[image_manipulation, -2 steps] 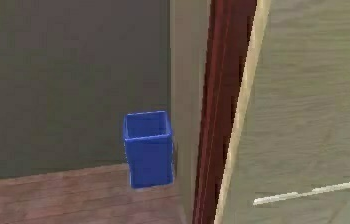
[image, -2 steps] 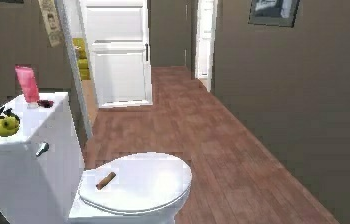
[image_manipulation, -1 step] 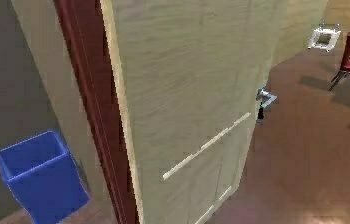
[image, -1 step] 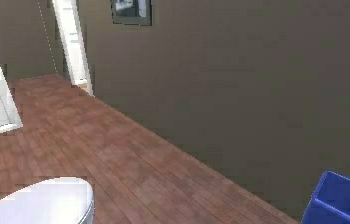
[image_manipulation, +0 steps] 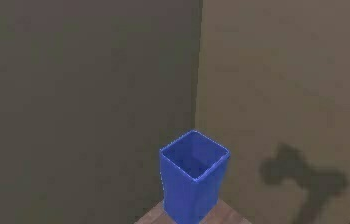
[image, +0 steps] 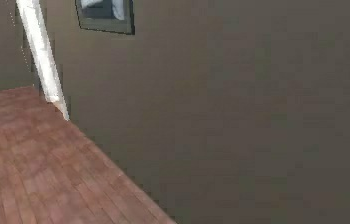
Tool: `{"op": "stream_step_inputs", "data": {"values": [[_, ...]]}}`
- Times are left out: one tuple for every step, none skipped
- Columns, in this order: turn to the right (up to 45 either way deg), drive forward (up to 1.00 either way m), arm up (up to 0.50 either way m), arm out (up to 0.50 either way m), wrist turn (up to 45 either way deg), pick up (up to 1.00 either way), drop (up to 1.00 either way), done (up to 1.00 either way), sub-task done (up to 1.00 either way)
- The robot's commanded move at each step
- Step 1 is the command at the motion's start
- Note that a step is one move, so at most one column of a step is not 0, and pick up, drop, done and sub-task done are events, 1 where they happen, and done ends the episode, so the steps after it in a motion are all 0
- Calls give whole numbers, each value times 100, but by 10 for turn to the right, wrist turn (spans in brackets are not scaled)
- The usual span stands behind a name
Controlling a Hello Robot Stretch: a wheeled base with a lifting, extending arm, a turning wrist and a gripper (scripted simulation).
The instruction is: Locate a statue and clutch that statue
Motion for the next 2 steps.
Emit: {"op": "stream_step_inputs", "data": {"values": [[180, 0, 0, 0, 0, 0, 0, 0, 0], [0, 5, 0, 0, 0, 0, 0, 0, 0]]}}
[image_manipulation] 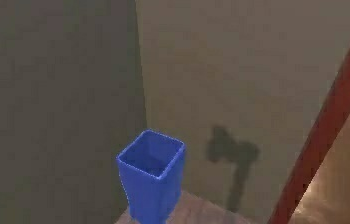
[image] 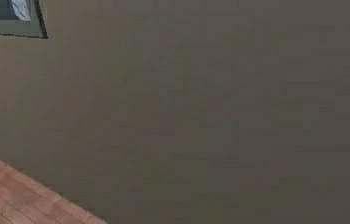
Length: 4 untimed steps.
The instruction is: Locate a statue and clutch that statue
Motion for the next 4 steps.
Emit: {"op": "stream_step_inputs", "data": {"values": [[-450, 0, 0, 0, 0, 0, 0, 0, 0], [-180, 0, 0, 0, 0, 0, 0, 0, 0], [0, 45, 0, 0, 0, 0, 0, 0, 0], [-330, 0, 0, 0, 0, 0, 0, 0, 0]]}}
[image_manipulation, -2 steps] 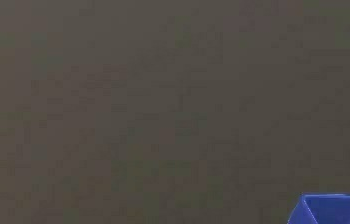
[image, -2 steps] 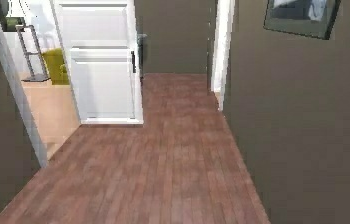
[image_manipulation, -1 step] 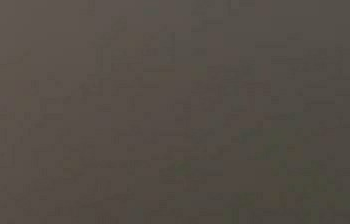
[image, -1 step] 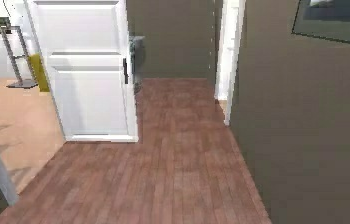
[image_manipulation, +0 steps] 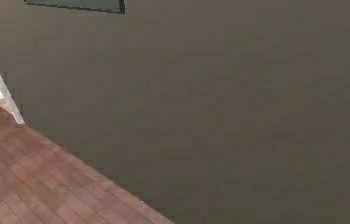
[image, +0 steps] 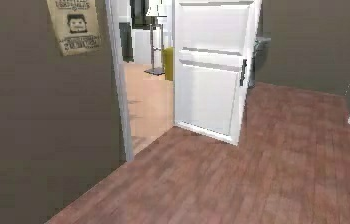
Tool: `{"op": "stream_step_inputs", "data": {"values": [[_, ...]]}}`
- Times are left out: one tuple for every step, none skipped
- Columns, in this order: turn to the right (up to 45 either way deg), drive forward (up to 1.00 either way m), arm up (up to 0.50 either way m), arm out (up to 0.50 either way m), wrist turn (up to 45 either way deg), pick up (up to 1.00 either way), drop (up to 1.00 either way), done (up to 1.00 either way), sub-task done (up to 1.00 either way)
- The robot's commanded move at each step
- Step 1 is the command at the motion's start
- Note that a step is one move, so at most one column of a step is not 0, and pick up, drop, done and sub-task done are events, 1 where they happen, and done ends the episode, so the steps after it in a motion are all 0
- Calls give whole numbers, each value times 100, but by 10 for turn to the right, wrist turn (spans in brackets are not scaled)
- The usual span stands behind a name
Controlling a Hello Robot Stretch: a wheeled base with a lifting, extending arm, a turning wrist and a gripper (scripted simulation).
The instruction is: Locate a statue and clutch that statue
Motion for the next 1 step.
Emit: {"op": "stream_step_inputs", "data": {"values": [[0, 100, 0, 0, 0, 0, 0, 0, 0]]}}
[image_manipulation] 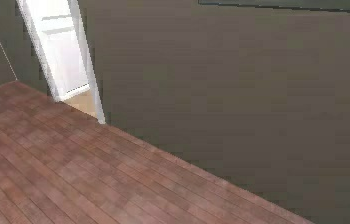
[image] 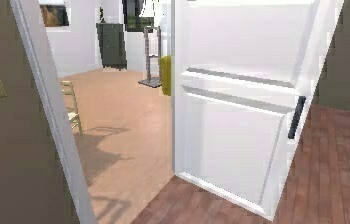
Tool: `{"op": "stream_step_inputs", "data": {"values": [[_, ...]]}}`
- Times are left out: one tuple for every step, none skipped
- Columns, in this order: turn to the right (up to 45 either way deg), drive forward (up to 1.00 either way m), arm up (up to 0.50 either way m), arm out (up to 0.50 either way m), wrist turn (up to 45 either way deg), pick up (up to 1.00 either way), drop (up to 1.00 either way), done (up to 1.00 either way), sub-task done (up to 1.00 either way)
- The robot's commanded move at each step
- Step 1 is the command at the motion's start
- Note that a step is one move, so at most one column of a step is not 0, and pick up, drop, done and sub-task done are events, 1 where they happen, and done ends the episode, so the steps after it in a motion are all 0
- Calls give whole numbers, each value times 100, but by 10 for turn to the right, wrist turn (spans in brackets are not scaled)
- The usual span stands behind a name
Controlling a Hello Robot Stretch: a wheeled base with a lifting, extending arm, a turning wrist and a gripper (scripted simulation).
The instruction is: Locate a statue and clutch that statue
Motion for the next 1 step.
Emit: {"op": "stream_step_inputs", "data": {"values": [[-60, 0, 0, 0, 0, 0, 0, 0, 0]]}}
